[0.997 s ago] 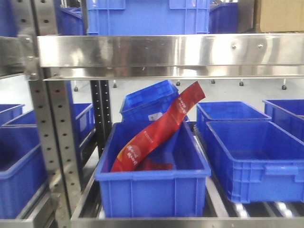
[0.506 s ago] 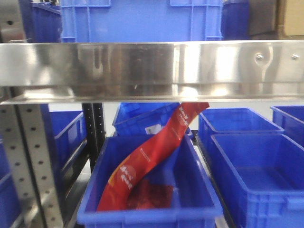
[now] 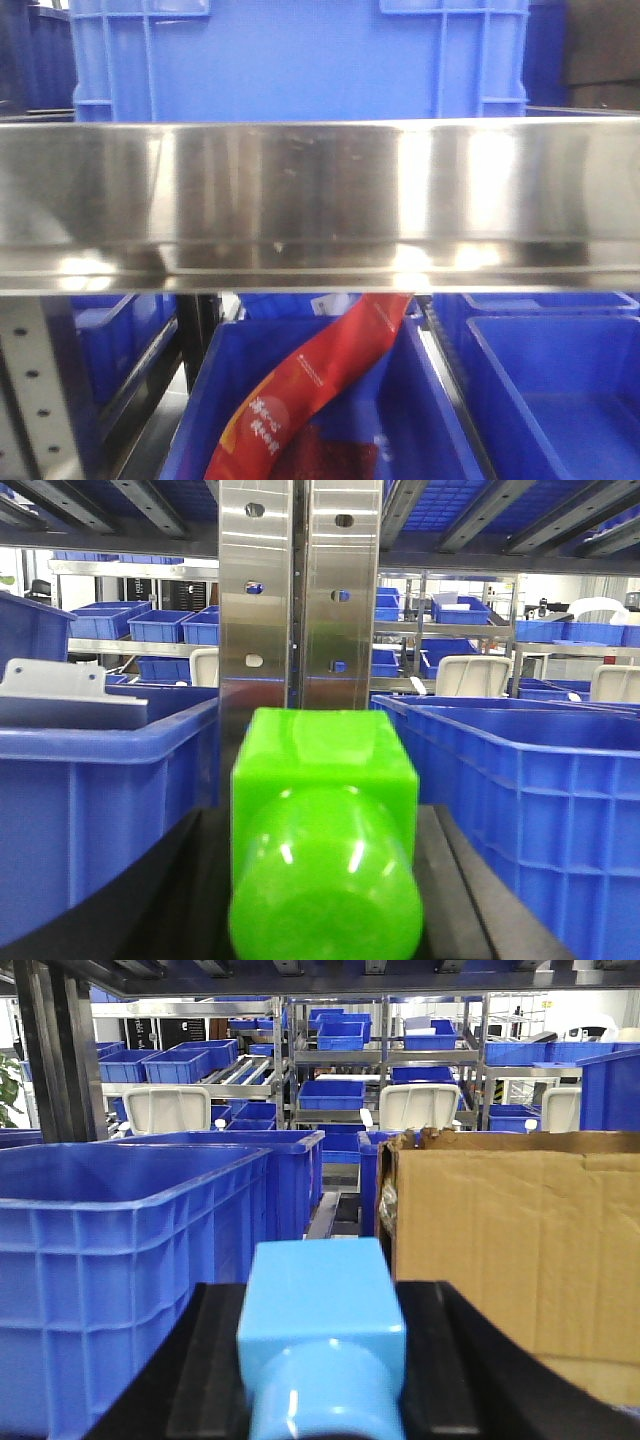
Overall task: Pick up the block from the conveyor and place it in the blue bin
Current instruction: 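Lower both grippers over a blue bin and open them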
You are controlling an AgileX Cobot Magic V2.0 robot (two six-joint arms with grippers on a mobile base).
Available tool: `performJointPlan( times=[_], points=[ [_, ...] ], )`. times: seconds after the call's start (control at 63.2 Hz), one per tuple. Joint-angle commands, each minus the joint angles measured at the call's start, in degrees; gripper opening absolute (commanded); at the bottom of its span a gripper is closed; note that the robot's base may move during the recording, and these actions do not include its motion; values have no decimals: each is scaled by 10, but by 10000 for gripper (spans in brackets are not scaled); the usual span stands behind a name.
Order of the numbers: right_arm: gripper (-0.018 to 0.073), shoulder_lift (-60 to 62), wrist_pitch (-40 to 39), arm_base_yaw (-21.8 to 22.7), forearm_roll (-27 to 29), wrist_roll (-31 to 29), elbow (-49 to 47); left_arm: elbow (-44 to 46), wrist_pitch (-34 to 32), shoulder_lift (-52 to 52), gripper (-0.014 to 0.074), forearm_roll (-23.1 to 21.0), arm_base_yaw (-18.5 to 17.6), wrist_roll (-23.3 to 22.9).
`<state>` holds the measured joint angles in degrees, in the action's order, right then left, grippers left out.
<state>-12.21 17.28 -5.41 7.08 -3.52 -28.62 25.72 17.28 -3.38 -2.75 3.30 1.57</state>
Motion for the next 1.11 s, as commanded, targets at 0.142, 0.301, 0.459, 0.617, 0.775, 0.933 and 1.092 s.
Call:
performJointPlan(
  times=[0.142, 0.301, 0.459, 0.617, 0.775, 0.933, 1.092],
  points=[
    [-162, 2, -15, 0, -5, -3, -4, 1, -7, 2, -111, -4, 0, -1],
    [-162, 2, -15, 0, -5, -3, -4, 1, -7, 2, -111, -4, 0, -1],
    [-162, 2, -15, 0, -5, -3, -4, 1, -7, 2, -111, -4, 0, -1],
    [-162, 2, -15, 0, -5, -3, -4, 1, -7, 2, -111, -4, 0, -1],
    [-162, 2, -15, 0, -5, -3, -4, 1, -7, 2, -111, -4, 0, -1],
    [-162, 2, -15, 0, -5, -3, -4, 1, -7, 2, -111, -4, 0, -1],
    [-162, 2, -15, 0, -5, -3, -4, 1, -7, 2, -111, -4, 0, -1]
  ],
)
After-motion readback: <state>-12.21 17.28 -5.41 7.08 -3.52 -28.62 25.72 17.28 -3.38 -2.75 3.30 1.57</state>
